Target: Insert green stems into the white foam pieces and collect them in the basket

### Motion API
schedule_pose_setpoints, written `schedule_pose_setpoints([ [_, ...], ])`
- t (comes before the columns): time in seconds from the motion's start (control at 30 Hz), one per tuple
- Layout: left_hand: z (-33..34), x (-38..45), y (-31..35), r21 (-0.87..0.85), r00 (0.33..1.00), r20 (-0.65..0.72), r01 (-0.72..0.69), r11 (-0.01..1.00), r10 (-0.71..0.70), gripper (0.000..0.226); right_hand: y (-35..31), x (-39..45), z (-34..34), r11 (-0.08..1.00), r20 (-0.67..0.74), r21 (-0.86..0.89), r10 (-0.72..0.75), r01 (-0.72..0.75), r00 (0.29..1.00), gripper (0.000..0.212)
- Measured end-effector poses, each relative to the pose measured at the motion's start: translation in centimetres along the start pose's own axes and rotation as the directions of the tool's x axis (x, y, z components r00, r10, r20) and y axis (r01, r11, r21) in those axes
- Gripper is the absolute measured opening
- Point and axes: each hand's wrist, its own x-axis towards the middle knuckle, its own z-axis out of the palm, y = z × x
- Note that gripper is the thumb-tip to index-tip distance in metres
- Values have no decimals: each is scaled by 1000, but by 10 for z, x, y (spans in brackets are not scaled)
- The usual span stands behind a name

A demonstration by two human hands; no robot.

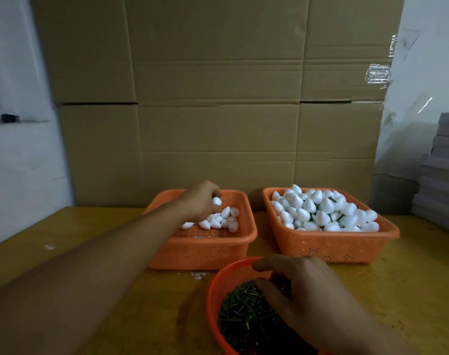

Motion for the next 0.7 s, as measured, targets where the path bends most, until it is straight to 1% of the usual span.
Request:
schedule_pose_setpoints([
  [0.07,-7,-18,11,-134,995,-93,-56,989,44,15,0,0,0,1000,2,-3,-2,2,1000,32],
  [0.13,-12,-39,23,-234,986,-149,-113,966,79,21,-1,0,1,1000,11,-9,-7,7,1000,33],
  [0.23,-15,-70,39,-313,973,-181,-197,929,145,25,-1,0,2,1000,24,-25,-12,13,1000,34],
  [0.33,-14,-97,51,-440,964,-193,-253,862,185,32,-2,0,3,999,32,-51,-13,14,999,35],
  [0.4,-12,-113,56,-484,957,-211,-280,829,200,35,-2,-1,4,998,32,-64,-11,13,999,34],
  [0.47,-8,-125,58,-538,954,-213,-295,790,212,34,-2,-1,4,997,35,-73,-6,9,999,33],
  [0.57,-1,-141,59,-602,949,-200,-315,734,243,38,-1,0,4,996,72,-92,-12,18,997,34],
  [0.63,3,-151,61,-599,938,-206,-347,722,280,40,0,1,5,994,112,-107,-22,35,993,34],
  [0.7,7,-161,63,-574,927,-214,-374,728,308,35,2,2,6,992,163,-112,-32,51,986,32],
])
